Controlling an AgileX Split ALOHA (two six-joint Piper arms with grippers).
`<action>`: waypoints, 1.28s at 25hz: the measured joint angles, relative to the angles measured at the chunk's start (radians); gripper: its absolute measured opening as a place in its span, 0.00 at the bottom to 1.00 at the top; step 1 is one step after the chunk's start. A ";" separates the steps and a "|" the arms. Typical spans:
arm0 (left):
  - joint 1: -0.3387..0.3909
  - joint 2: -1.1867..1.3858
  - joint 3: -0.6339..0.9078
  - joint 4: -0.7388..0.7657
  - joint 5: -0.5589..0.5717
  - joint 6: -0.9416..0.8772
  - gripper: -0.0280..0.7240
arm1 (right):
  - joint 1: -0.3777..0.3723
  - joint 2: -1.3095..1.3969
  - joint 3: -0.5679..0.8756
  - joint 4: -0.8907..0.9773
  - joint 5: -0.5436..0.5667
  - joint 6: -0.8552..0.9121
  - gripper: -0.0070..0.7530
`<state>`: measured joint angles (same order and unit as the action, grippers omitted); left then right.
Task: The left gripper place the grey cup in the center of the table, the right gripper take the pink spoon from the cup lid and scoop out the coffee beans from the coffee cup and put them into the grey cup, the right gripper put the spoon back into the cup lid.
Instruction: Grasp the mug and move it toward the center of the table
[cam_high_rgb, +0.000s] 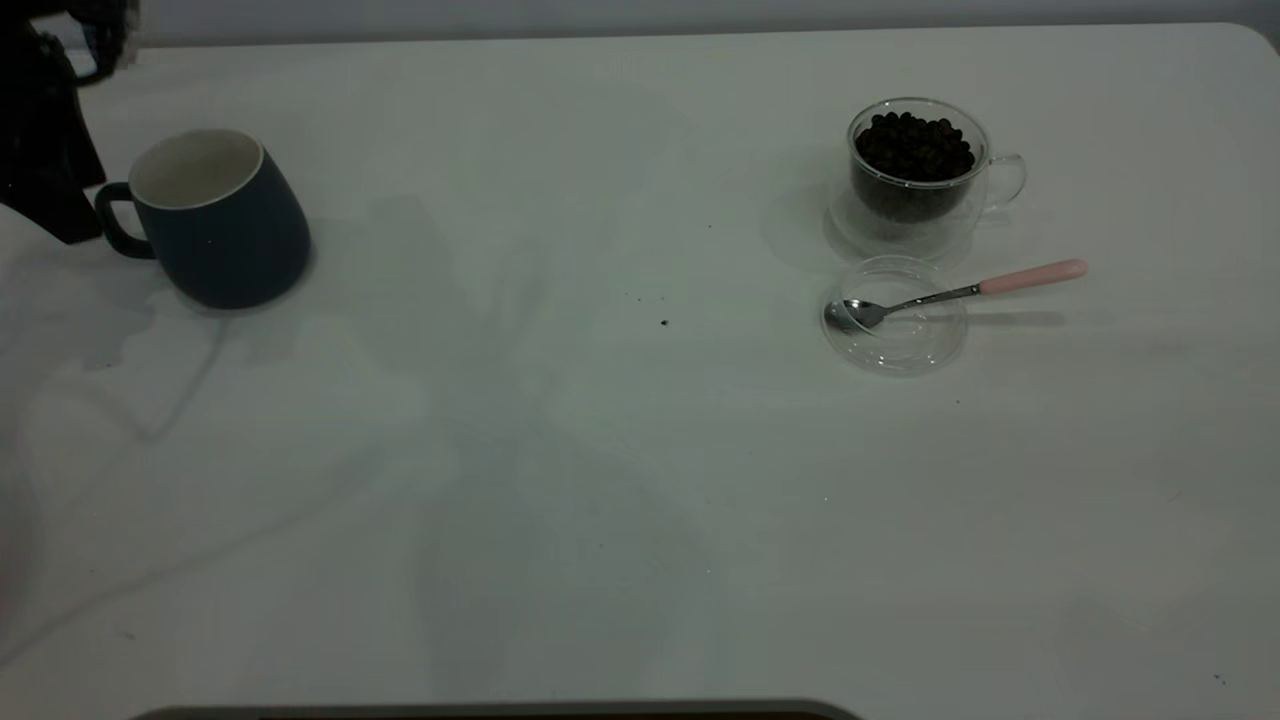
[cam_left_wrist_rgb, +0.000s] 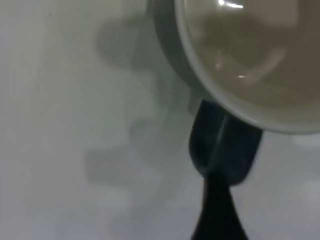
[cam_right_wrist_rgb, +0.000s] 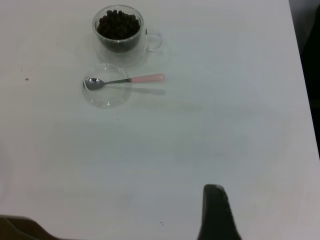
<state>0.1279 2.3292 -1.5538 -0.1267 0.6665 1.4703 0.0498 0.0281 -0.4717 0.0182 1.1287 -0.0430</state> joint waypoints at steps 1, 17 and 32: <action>0.000 0.006 0.000 -0.001 -0.016 0.010 0.79 | 0.000 0.000 0.000 0.000 0.000 0.000 0.71; -0.015 0.031 0.000 -0.354 -0.015 0.433 0.79 | 0.000 0.000 0.000 0.000 0.000 0.000 0.71; -0.261 0.031 0.000 -0.474 -0.084 0.374 0.79 | 0.000 -0.001 0.000 0.000 0.000 0.000 0.71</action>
<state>-0.1327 2.3605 -1.5538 -0.6012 0.5829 1.8445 0.0498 0.0271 -0.4717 0.0182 1.1287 -0.0430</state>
